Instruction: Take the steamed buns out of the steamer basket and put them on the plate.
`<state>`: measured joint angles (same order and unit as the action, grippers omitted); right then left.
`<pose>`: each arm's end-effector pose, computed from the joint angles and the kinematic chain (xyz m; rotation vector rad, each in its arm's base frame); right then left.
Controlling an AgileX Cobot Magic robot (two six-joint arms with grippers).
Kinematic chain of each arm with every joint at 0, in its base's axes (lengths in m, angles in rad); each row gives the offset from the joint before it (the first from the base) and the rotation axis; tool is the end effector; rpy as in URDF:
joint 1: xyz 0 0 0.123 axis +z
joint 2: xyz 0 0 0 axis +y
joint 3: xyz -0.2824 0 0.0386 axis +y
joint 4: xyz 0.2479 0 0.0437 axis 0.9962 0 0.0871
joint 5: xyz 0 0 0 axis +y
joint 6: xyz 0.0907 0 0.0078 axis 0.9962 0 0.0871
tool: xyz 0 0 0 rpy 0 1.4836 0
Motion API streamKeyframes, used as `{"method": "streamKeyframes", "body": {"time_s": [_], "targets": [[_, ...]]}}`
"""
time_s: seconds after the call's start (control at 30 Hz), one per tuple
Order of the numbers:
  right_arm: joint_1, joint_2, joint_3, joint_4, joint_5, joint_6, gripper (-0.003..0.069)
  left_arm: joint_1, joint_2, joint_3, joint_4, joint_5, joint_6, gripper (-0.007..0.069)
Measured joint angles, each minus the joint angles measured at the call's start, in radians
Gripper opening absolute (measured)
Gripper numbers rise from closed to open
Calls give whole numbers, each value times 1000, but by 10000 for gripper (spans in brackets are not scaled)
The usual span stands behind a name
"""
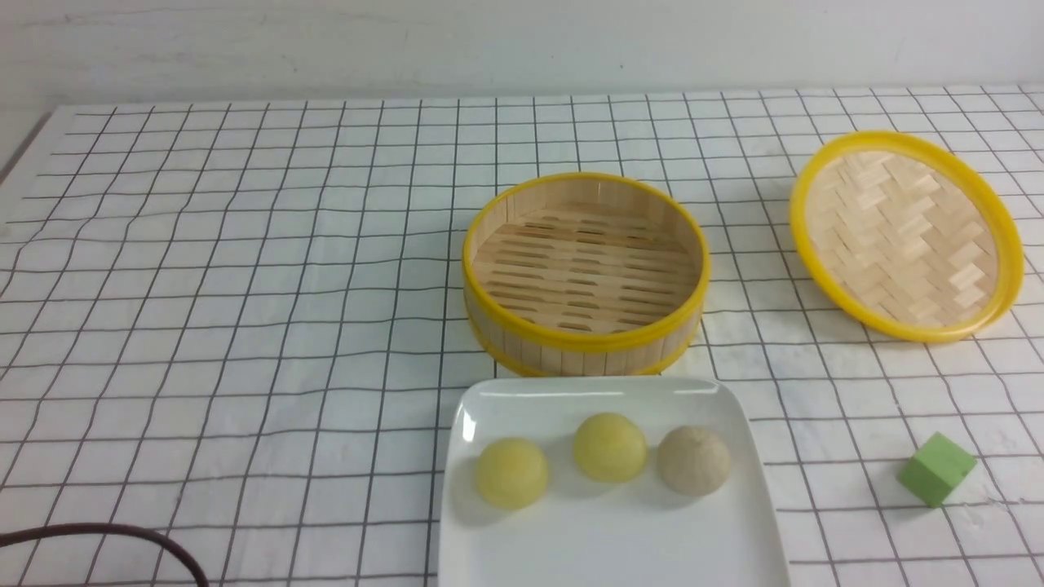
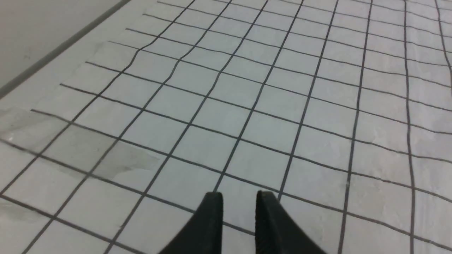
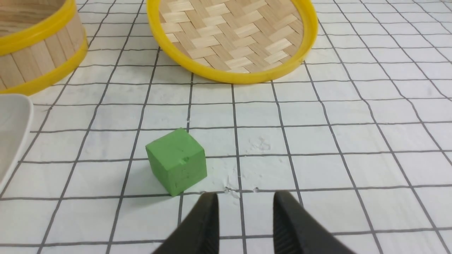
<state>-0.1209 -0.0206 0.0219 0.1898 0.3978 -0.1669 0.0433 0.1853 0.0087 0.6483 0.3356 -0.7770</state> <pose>0.0518 0.0004 0.1717 0.0709 1.8741 -0.0088 0.0632 0.0209 0.1750 -0.3244 1.9155 0.1202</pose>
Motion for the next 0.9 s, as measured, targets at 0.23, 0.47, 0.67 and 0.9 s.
{"method": "streamKeyframes", "body": {"time_s": [0.23,0.47,0.67,0.9], "targets": [[0,0,0,0,0,0,243,0,-118,1,-1,83,0,169],[0,0,0,0,0,0,243,0,-191,1,-1,126,1,169],[0,0,0,0,0,0,243,0,-197,14,-5,125,50,169],[0,0,0,0,0,0,243,0,-197,16,-6,118,54,170]]}}
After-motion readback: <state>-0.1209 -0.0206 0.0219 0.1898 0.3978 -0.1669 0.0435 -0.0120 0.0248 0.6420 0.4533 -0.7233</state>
